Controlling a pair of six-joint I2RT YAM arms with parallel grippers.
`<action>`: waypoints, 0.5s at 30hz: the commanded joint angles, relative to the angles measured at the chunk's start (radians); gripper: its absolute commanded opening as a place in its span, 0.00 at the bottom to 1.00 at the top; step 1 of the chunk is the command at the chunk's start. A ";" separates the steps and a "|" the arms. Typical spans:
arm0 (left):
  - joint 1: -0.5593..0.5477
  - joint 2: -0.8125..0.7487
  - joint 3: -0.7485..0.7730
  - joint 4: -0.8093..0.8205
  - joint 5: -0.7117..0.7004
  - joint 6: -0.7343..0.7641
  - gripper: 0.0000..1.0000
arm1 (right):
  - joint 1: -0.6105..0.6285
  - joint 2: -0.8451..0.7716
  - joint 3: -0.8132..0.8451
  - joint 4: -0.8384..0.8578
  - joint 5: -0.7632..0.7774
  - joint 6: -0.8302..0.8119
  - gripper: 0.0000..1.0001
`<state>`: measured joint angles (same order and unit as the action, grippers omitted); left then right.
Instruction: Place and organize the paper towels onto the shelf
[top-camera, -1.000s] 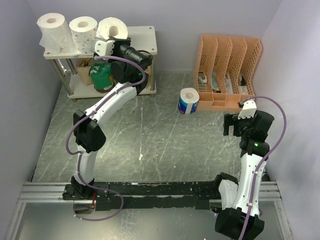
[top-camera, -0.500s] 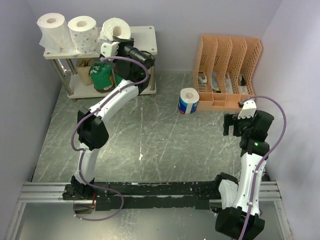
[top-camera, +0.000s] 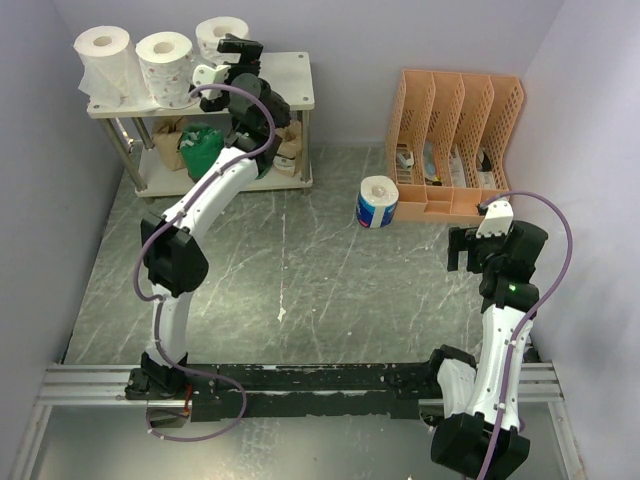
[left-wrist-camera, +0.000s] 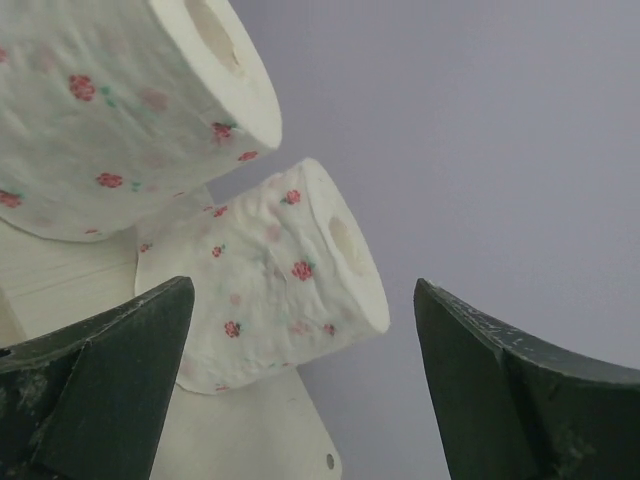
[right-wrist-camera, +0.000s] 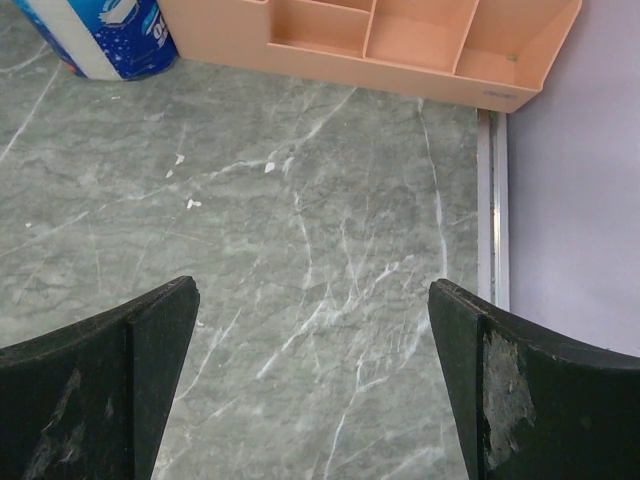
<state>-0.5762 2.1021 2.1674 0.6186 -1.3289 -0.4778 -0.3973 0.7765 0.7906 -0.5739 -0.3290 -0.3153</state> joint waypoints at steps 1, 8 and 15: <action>-0.002 -0.090 -0.008 -0.102 0.100 -0.118 1.00 | 0.000 -0.009 -0.013 0.012 0.006 0.002 1.00; -0.003 -0.204 -0.009 -0.540 0.587 -0.351 1.00 | 0.000 -0.011 -0.010 0.013 0.011 0.006 1.00; -0.043 -0.248 -0.190 -0.620 1.188 -0.443 1.00 | 0.000 -0.047 -0.010 0.017 0.023 0.013 1.00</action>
<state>-0.5797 1.8328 2.0560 0.1349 -0.5423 -0.8268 -0.3973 0.7647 0.7906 -0.5739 -0.3141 -0.3111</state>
